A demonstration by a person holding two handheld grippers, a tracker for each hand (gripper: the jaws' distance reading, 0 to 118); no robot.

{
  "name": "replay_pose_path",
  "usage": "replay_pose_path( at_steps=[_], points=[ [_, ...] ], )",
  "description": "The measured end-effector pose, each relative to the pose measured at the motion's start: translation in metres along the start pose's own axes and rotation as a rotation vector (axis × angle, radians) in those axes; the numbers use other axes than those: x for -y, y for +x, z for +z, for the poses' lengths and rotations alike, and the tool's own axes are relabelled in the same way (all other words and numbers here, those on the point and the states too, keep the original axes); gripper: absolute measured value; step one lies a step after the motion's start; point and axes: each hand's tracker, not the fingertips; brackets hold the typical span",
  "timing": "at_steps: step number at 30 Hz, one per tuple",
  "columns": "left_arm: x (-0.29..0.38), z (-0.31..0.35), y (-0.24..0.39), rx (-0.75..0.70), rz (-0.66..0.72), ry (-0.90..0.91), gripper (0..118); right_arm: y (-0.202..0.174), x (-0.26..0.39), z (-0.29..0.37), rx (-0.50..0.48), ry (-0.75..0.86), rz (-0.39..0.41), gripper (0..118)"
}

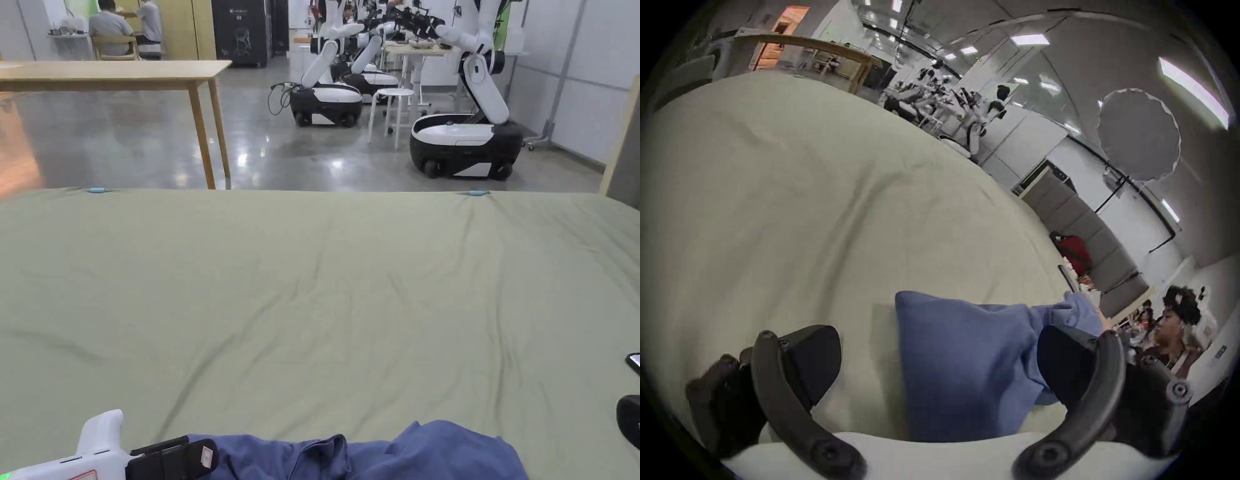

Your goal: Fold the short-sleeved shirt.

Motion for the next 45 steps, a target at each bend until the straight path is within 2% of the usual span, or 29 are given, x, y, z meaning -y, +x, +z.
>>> replay_pose_path(
  at_steps=[3,4,5,6,7,9,11,12,13,21,24,27,30,35,37,39,40,45],
  points=[
    [0.001,-0.011,-0.005,-0.020,-0.072,0.008,118,-0.002,-0.003,-0.002,0.079,0.025,0.038,0],
    [0.003,-0.002,0.035,-0.018,-0.083,-0.001,117,-0.001,-0.004,-0.002,0.080,0.022,0.036,0],
    [0.006,0.000,0.049,-0.015,-0.090,-0.010,111,0.000,-0.005,-0.002,0.077,0.019,0.036,0],
    [0.008,0.003,0.057,0.005,-0.099,-0.014,97,0.001,-0.006,-0.002,0.075,0.019,0.035,0],
    [0.014,0.005,0.071,0.031,-0.102,-0.009,75,0.001,-0.006,-0.002,0.072,0.020,0.027,0],
    [0.002,0.003,0.043,-0.049,-0.168,-0.025,64,0.002,-0.006,-0.002,0.054,0.015,0.015,0],
    [0.001,0.010,0.042,-0.082,-0.175,-0.008,31,0.002,-0.005,-0.002,0.046,0.015,0.008,1],
    [0.001,0.010,0.035,-0.078,-0.157,-0.005,20,0.003,-0.005,-0.002,0.044,0.012,0.007,1],
    [0.002,0.013,0.033,0.029,-0.066,0.001,20,0.002,-0.005,-0.003,0.045,0.009,0.009,1],
    [-0.009,0.030,0.014,0.035,-0.055,0.026,19,0.006,-0.006,-0.002,0.066,0.001,0.005,1],
    [-0.013,0.051,0.004,-0.015,-0.051,0.043,19,0.007,-0.006,0.000,0.076,0.001,0.007,1],
    [-0.023,0.088,-0.028,-0.111,0.015,0.132,19,0.009,-0.007,0.001,0.077,0.000,0.005,1],
    [-0.021,0.112,-0.021,-0.159,0.030,0.116,19,0.009,-0.006,0.000,0.070,-0.007,0.007,1],
    [-0.026,0.115,0.030,-0.091,0.002,0.095,19,0.008,-0.004,-0.005,0.063,-0.018,0.005,1],
    [-0.032,0.109,0.070,0.056,0.046,0.099,19,0.008,-0.003,-0.006,0.060,-0.025,0.007,1],
    [-0.037,0.097,0.104,0.139,0.053,0.098,19,0.008,-0.002,-0.007,0.062,-0.028,0.007,1],
    [-0.044,0.089,0.086,0.153,0.036,0.085,19,0.008,-0.002,-0.007,0.061,-0.031,0.007,1],
    [-0.048,0.020,0.150,0.173,0.049,-0.054,19,0.009,0.000,-0.007,0.055,-0.038,0.006,1]
  ],
)
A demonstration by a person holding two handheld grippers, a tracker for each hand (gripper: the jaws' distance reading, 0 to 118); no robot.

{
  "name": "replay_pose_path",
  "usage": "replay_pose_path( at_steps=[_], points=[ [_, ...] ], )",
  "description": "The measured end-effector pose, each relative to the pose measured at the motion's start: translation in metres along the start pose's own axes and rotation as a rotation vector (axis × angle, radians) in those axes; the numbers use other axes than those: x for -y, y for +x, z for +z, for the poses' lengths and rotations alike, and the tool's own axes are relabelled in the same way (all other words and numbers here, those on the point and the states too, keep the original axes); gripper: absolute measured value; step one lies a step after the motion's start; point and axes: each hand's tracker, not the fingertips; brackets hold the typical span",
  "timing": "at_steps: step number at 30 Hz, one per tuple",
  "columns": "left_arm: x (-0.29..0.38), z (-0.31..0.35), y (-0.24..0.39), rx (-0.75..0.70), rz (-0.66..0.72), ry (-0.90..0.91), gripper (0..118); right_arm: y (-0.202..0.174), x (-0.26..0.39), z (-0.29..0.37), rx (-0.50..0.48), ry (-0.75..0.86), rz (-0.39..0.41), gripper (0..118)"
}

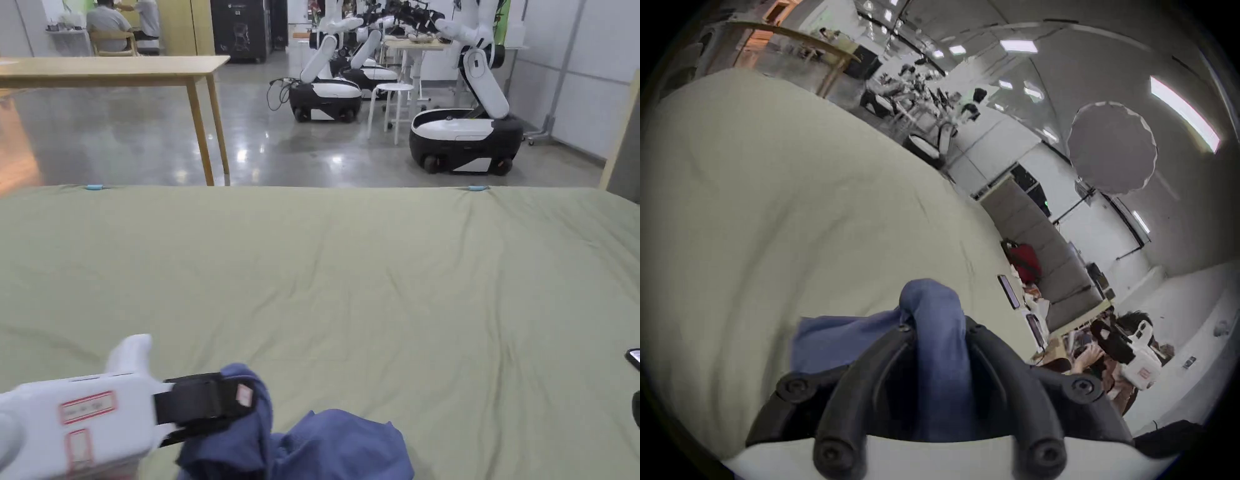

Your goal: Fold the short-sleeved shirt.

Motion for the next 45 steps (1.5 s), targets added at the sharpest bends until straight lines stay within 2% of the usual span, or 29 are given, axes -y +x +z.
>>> replay_pose_path(
  at_steps=[4,8,12,13,16,18,19,23,24,25,26,27,28,30,33,37,40,45],
  points=[
    [0.017,-0.074,0.008,-0.034,-0.028,-0.107,19,0.002,0.001,0.002,0.006,-0.002,0.002,1],
    [0.043,-0.121,0.012,-0.095,-0.041,-0.166,19,0.007,0.001,0.005,0.011,0.005,-0.009,1],
    [0.047,-0.126,0.010,-0.105,-0.032,-0.153,19,0.012,0.000,0.007,0.023,0.010,-0.018,1],
    [0.044,-0.124,0.009,-0.100,-0.025,-0.156,26,0.013,0.001,0.007,0.024,0.010,-0.020,1],
    [0.038,-0.112,0.010,-0.014,0.011,-0.164,37,0.014,0.001,0.006,0.026,0.006,-0.020,1],
    [0.033,-0.102,0.013,0.055,0.017,-0.159,74,0.020,0.005,0.004,0.024,0.002,-0.018,1],
    [0.032,-0.092,0.023,0.082,0.010,-0.143,87,0.021,0.006,0.004,0.023,0.000,-0.018,1],
    [0.019,-0.037,0.039,0.208,-0.150,-0.028,87,0.019,0.007,0.002,0.013,-0.003,-0.015,1],
    [0.020,-0.018,0.037,0.231,-0.160,0.006,87,0.019,0.007,0.002,0.009,-0.004,-0.010,1],
    [0.022,-0.007,0.034,0.241,-0.171,0.028,81,0.018,0.008,0.002,0.008,-0.005,-0.008,1],
    [0.026,0.008,0.028,0.234,-0.180,0.069,63,0.017,0.010,0.001,0.009,-0.005,-0.007,1],
    [0.030,0.024,0.025,0.221,-0.204,0.108,28,0.017,0.010,0.001,0.007,-0.006,-0.007,1],
    [0.036,0.035,0.018,0.175,-0.227,0.142,0,0.017,0.010,0.001,0.004,-0.006,-0.008,1],
    [0.047,0.053,-0.001,0.088,-0.230,0.175,0,0.015,0.009,0.001,-0.004,-0.005,-0.009,1],
    [0.055,0.058,-0.019,0.065,-0.152,0.130,0,0.014,0.009,-0.001,-0.009,-0.003,-0.007,1],
    [0.045,0.033,-0.013,0.116,-0.154,0.119,0,0.013,0.009,-0.001,-0.015,0.001,-0.001,1],
    [0.038,-0.009,0.004,0.197,-0.154,0.056,0,0.012,0.009,0.001,-0.012,0.001,0.007,1],
    [0.036,-0.101,0.005,0.203,-0.120,-0.124,0,0.011,0.008,0.008,-0.009,0.009,0.009,1]
  ],
)
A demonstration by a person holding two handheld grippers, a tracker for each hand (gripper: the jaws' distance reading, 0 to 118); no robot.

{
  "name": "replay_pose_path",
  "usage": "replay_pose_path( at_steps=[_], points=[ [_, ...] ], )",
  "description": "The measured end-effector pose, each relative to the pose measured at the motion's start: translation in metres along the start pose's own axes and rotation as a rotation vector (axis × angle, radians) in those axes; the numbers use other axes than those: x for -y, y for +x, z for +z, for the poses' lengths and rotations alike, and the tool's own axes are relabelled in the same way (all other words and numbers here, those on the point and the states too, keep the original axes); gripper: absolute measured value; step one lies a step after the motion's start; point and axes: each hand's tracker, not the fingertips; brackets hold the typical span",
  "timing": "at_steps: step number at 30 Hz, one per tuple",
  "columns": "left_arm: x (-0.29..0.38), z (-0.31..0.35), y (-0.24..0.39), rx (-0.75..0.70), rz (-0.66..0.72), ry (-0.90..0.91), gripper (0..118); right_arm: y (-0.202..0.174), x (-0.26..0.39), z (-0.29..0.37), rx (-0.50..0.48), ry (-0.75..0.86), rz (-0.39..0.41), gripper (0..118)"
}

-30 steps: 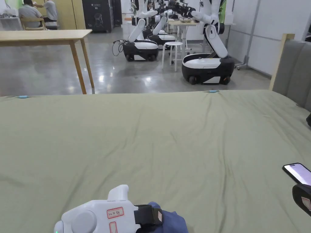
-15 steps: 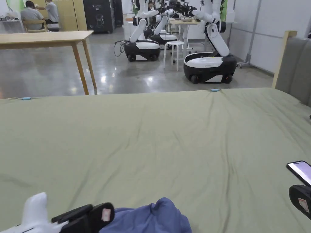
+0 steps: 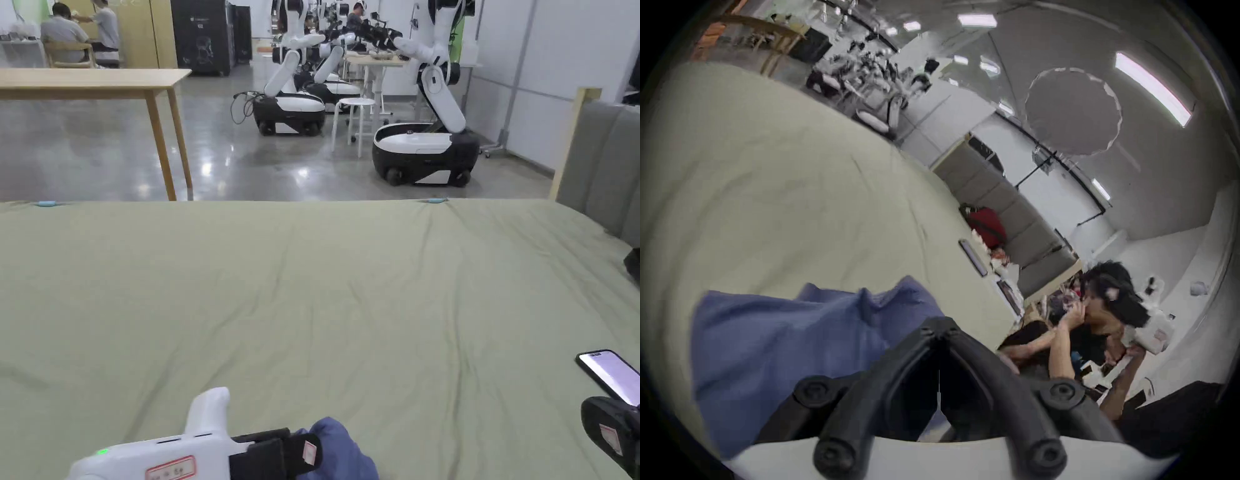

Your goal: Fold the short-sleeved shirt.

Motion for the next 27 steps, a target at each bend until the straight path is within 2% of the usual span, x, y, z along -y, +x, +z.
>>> replay_pose_path(
  at_steps=[5,9,13,15,17,21,24,27],
  points=[
    [0.013,-0.061,-0.011,-0.005,0.025,-0.106,0,0.002,-0.002,0.005,0.005,0.009,-0.008,1],
    [0.028,-0.084,-0.003,-0.084,-0.020,-0.176,0,0.003,-0.002,0.005,0.011,0.010,-0.012,1],
    [0.025,-0.079,0.003,-0.070,-0.031,-0.166,0,0.002,-0.001,0.007,0.016,0.007,-0.005,1],
    [0.021,-0.063,0.007,-0.057,-0.029,-0.144,0,0.002,-0.001,0.008,0.015,0.009,-0.005,1],
    [0.012,-0.047,0.023,-0.045,-0.082,-0.090,0,0.001,-0.002,0.009,0.012,0.014,-0.007,1],
    [0.002,0.026,0.053,0.043,-0.123,0.083,0,-0.003,-0.003,0.011,-0.015,0.034,-0.006,1],
    [0.010,0.082,0.053,0.029,-0.132,0.175,0,-0.008,-0.002,0.009,-0.041,0.036,-0.002,1],
    [0.020,0.128,0.046,-0.046,-0.163,0.219,0,-0.015,-0.002,0.002,-0.069,0.033,0.007,1]
  ],
)
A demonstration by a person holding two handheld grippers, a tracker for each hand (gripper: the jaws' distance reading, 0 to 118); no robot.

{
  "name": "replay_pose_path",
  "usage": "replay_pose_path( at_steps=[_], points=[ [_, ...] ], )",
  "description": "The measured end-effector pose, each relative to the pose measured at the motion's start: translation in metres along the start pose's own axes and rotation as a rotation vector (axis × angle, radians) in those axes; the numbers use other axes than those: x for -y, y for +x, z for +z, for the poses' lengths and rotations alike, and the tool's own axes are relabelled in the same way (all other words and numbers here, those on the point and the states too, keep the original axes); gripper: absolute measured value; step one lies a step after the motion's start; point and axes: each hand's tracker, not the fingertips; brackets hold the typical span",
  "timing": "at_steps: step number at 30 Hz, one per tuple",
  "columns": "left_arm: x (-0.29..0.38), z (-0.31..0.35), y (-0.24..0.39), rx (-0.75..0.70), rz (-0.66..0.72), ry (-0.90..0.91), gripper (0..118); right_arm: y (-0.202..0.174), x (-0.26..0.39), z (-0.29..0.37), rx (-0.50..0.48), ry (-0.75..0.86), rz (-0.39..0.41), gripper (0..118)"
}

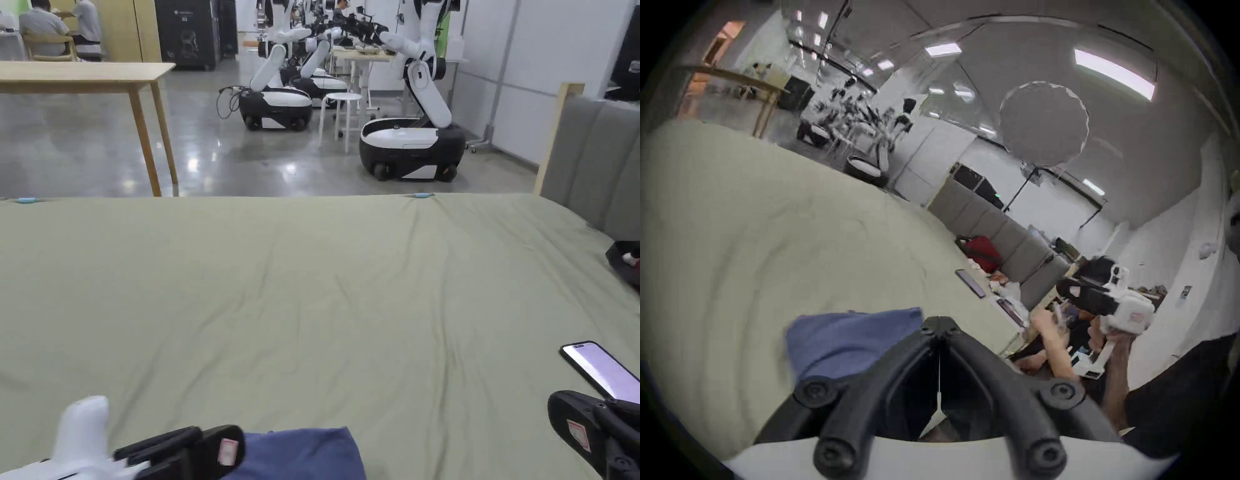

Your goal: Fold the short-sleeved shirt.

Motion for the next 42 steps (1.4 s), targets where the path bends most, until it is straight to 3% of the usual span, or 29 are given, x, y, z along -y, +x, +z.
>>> replay_pose_path(
  at_steps=[3,5,7,14,23,24,25,27,28,31,35,38,42],
  points=[
    [0.001,0.019,-0.008,-0.088,-0.008,-0.016,0,-0.010,-0.001,-0.027,-0.109,-0.038,-0.038,1],
    [0.002,0.026,-0.014,-0.097,0.014,-0.005,0,-0.024,0.005,-0.062,-0.221,-0.052,-0.196,1],
    [0.005,0.028,-0.016,-0.092,0.048,0.013,0,-0.039,0.018,-0.100,-0.366,-0.096,-0.267,1],
    [0.022,0.029,-0.032,-0.121,0.153,0.012,0,-0.066,0.075,-0.209,-0.421,-0.229,-0.367,1],
    [0.031,0.023,-0.078,-0.127,0.222,-0.018,2,-0.057,0.094,-0.242,-0.406,-0.333,-0.442,1],
    [0.030,0.021,-0.081,-0.146,0.210,-0.021,10,-0.057,0.094,-0.240,-0.406,-0.327,-0.435,1],
    [0.029,0.019,-0.084,-0.149,0.204,-0.021,35,-0.058,0.094,-0.240,-0.407,-0.326,-0.427,1],
    [0.028,0.015,-0.089,-0.139,0.210,-0.031,109,-0.063,0.092,-0.238,-0.391,-0.319,-0.383,1],
    [0.027,0.011,-0.093,-0.132,0.222,-0.044,118,-0.064,0.091,-0.238,-0.388,-0.319,-0.374,1],
    [0.029,0.000,-0.104,-0.074,0.266,-0.068,118,-0.065,0.090,-0.238,-0.383,-0.321,-0.359,1],
    [0.028,-0.027,-0.122,-0.137,0.329,-0.101,118,-0.066,0.090,-0.238,-0.380,-0.318,-0.359,1],
    [0.031,-0.049,-0.130,-0.088,0.428,-0.147,117,-0.066,0.092,-0.238,-0.379,-0.314,-0.368,1],
    [0.042,-0.070,-0.115,-0.052,0.444,-0.177,101,-0.064,0.094,-0.238,-0.383,-0.311,-0.395,1]
  ],
)
